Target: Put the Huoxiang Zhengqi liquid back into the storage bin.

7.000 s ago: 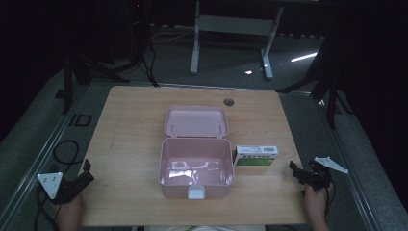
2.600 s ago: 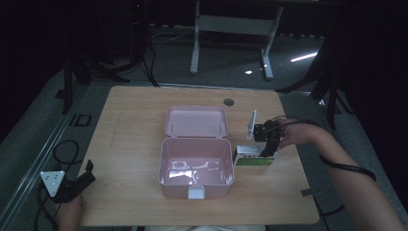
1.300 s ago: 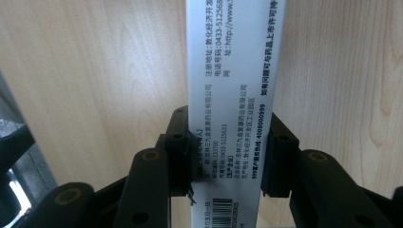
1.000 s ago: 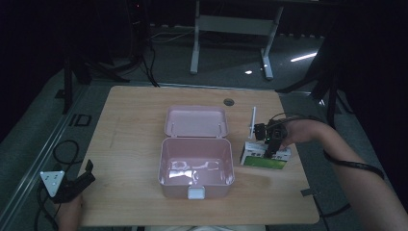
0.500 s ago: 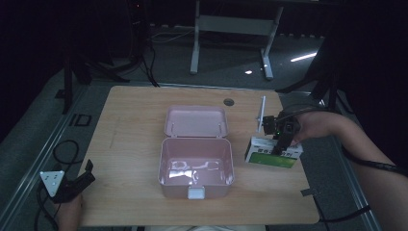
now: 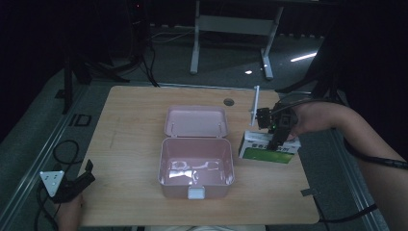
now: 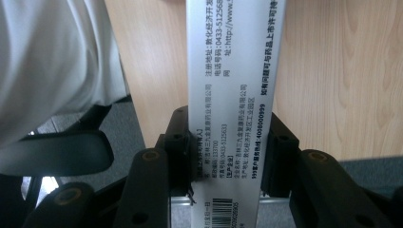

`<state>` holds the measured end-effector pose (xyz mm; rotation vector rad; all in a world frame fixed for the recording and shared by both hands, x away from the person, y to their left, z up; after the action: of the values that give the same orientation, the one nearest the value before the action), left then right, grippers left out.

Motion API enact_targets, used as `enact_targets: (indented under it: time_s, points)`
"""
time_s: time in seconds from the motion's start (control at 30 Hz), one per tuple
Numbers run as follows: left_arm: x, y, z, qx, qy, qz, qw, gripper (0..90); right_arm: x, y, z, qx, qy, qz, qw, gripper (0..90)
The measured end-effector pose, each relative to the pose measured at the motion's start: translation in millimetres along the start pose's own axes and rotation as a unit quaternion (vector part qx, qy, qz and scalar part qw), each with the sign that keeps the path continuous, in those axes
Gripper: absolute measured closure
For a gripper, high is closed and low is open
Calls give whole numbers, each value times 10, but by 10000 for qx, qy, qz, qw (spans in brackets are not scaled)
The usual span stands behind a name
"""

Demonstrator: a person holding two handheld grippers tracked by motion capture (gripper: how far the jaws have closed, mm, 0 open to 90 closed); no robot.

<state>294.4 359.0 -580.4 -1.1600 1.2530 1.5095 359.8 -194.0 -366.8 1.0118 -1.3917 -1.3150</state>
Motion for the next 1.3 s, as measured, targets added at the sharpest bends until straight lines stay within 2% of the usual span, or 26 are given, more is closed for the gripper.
enact_targets:
  time_s: [0.2, 0.43, 0.6, 0.8, 0.9, 0.97, 1.13, 1.3]
  points:
    - [0, 1, -1, 7, -7, 2, 10000, 21, -236, 79, 113, -34, 225, -165, 9996, 618]
    - [0, 1, 1, 27, 15, -5, 10000, 21, -547, 97, 191, 178, 453, -219, 9986, 618]
    - [-1, 1, 0, 47, 24, -14, 10000, 21, -761, 67, 296, 146, 635, -209, 9977, 618]
    - [-2, 4, 0, 55, 32, -23, 10000, 21, -1030, 22, 410, 219, 829, -220, 9961, 618]
    - [-2, 5, -2, 56, 23, -24, 10000, 21, -1096, 8, 446, 170, 862, -211, 9959, 618]
    - [-2, 4, -5, 61, 15, -23, 10000, 21, -1215, -15, 520, 98, 944, -241, 9952, 618]
    - [-3, 5, -6, 72, 7, -29, 10000, 21, -1342, -64, 571, 63, 977, -268, 9948, 618]
    - [-1, 4, -5, 82, -13, -13, 10000, 21, -1477, -208, 614, -8, 1004, -164, 9948, 618]
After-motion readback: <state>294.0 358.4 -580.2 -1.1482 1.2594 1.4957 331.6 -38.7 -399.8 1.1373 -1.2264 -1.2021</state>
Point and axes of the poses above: each handheld gripper's, and its own axes: y roughly backward along the jaws, x roughly out of its underside, z roughly to its left, the point moved 8 cm from there along -y, roughly forward along the jaws, and after that the axes turned 8 degrees about -y, right-handed, at the moved point
